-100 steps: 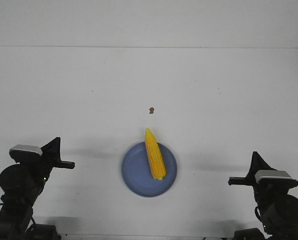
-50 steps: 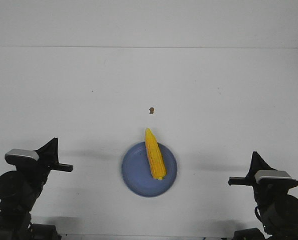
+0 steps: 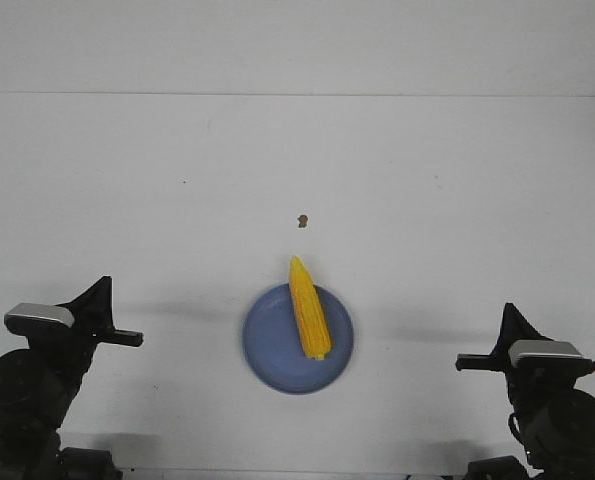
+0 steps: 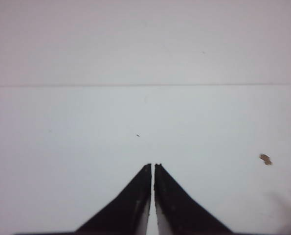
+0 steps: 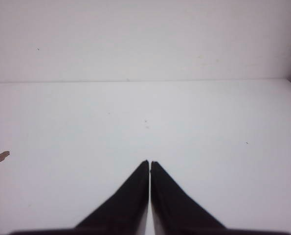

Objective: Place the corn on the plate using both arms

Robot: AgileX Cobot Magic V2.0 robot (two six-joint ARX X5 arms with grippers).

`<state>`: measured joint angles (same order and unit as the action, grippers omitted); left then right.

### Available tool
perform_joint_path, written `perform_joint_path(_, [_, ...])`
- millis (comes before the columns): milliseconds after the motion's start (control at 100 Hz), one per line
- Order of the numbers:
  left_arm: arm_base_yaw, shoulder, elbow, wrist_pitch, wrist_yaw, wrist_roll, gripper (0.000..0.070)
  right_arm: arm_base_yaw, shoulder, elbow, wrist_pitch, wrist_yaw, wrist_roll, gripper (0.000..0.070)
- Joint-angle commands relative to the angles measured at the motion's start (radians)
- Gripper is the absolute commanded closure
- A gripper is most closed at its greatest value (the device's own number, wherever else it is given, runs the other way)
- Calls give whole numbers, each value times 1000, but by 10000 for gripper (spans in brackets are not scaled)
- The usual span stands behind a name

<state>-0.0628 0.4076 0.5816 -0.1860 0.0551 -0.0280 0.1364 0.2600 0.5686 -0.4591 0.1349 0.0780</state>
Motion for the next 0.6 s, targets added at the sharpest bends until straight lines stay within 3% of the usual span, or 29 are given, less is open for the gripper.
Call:
perform_joint_path(0, [0,-7,-14,21,-4,43,688,1,2,7,9,3,-7,692])
perform_joint_path(300, [0,-221,-297,240,-5,43,688,1,2,7,9,3,-8,692])
perform_joint_path(590, [0,-405,-472,246,-5,40,688,1,2,7,9,3,-7,692])
